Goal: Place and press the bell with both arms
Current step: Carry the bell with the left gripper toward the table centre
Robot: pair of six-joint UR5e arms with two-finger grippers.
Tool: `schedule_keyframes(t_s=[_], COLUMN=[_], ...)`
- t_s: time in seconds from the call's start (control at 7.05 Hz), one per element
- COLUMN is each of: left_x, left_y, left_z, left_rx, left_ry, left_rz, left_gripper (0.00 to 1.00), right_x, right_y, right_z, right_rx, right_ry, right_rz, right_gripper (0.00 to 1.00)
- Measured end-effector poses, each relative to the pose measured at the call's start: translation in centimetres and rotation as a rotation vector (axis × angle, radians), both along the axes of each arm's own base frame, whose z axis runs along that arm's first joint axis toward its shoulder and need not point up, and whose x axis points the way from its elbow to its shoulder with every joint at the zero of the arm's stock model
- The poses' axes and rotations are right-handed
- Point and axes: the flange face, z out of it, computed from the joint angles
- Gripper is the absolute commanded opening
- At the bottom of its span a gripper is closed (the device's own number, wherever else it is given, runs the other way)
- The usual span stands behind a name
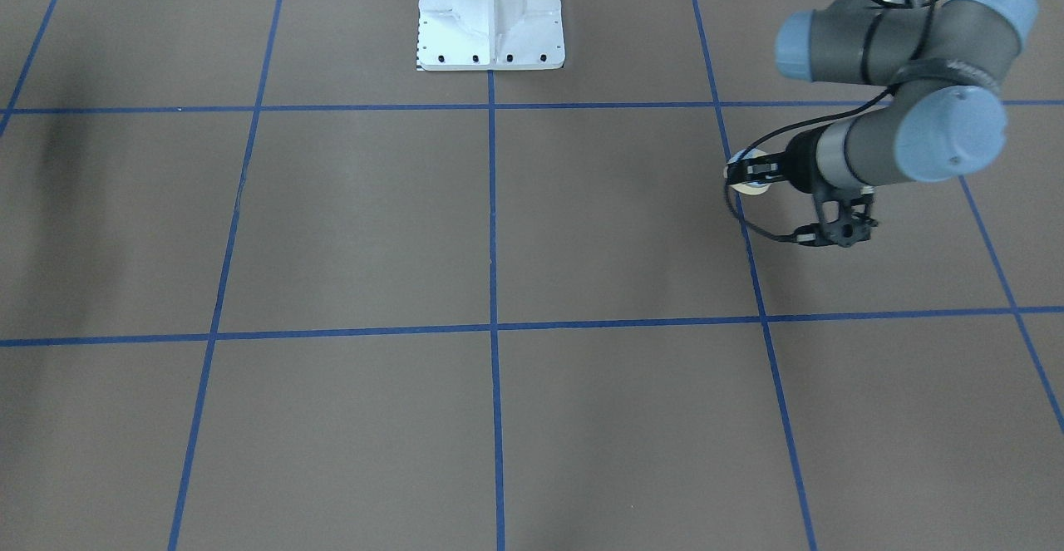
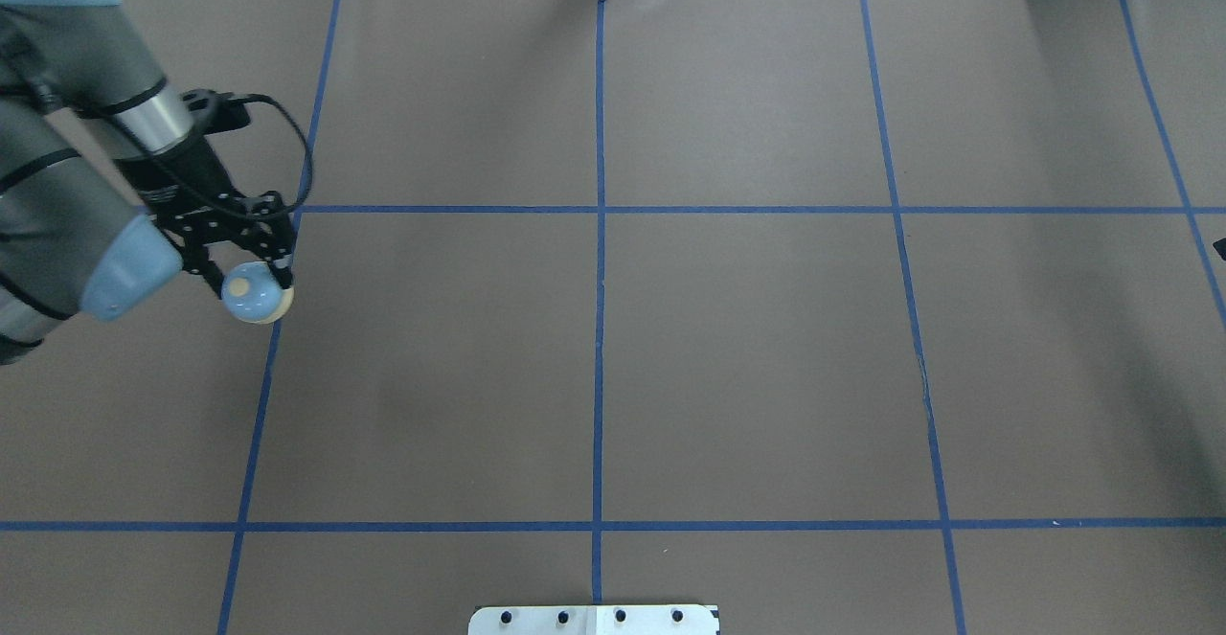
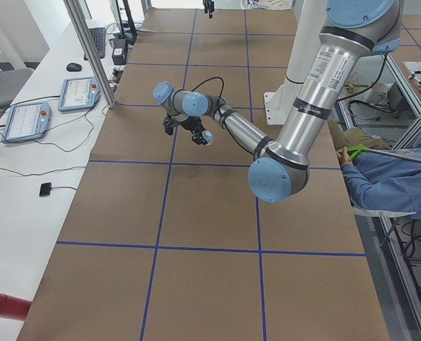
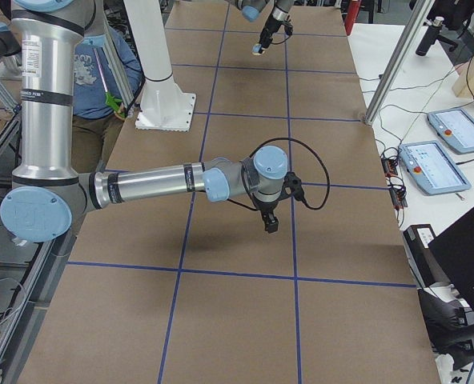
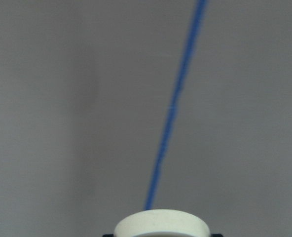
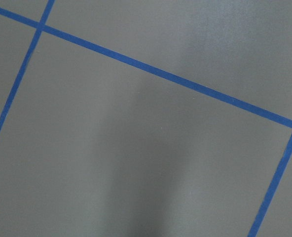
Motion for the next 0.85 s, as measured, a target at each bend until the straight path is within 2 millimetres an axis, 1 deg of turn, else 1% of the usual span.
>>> schedule_keyframes(t_s=[0.14,0.28,0.43,0.57,0.71,0.85], left_x=[6.2,11.6,16.2,20.5,24.0,26.3], left_y=[-1.0,-1.6,-2.0,-1.9,-1.5,-0.9], left_z=[-4.8,-8.7,-11.6,-13.3,-13.8,-13.9], left_rx=[-0.013,-0.02,-0.016,-0.011,-0.004,0.008], left_ry=[-0.012,-0.016,-0.009,-0.003,-0.009,-0.021], left_rz=[0.026,0.055,0.074,0.071,0.05,0.03], left_gripper=[0.48,0.51,0.51,0.51,0.51,0.51], right_x=[-0.1,-0.2,-0.4,-0.7,-0.8,-0.9], right_y=[-0.2,-0.3,-0.4,-0.6,-0.6,-0.6], right_z=[0.0,0.0,-0.2,-0.3,-0.4,-0.5], right_rx=[0.0,0.0,0.004,0.007,0.009,0.01], right_ry=[0.002,0.002,0.002,0.002,0.002,0.002], right_rz=[0.0,-0.001,-0.005,-0.009,-0.012,-0.013], right_gripper=[1.0,1.0,1.0,1.0,1.0,1.0])
